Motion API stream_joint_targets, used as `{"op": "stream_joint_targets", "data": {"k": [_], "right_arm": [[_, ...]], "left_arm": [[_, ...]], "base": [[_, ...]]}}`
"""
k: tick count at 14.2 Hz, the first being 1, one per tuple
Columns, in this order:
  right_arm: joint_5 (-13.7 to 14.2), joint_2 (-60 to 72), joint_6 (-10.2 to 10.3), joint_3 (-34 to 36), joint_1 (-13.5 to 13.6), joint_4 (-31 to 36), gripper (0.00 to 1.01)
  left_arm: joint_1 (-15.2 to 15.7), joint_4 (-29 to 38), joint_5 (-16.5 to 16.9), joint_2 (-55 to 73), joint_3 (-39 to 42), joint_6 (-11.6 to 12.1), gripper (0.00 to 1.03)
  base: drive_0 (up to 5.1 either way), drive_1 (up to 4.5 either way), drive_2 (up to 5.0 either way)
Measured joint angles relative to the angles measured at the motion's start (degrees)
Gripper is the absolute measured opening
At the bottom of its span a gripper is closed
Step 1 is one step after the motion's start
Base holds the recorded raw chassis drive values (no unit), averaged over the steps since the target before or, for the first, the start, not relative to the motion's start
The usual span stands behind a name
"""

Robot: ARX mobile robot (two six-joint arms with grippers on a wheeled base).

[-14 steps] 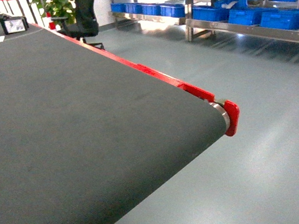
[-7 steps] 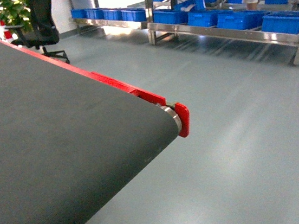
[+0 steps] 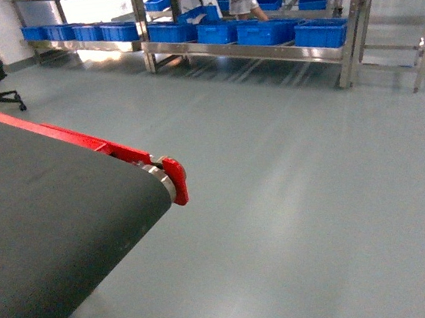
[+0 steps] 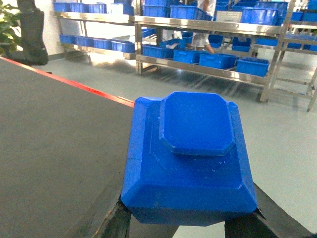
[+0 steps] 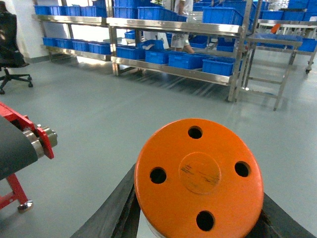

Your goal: Sort blue parts and orange caps into right shelf containers

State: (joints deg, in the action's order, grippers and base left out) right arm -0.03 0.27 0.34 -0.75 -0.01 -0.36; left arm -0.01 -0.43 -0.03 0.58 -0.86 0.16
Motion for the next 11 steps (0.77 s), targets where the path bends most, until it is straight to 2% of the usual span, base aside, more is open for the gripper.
{"op": "stream_joint_targets", "data": {"k": [11], "right_arm": [[0.02, 0.0, 0.0, 0.0, 0.0, 0.0, 0.43]], "left_arm": [[0.0, 0.0, 0.0, 0.0, 0.0, 0.0, 0.43]], "base": [[-1.6, -1.63, -1.6]]}}
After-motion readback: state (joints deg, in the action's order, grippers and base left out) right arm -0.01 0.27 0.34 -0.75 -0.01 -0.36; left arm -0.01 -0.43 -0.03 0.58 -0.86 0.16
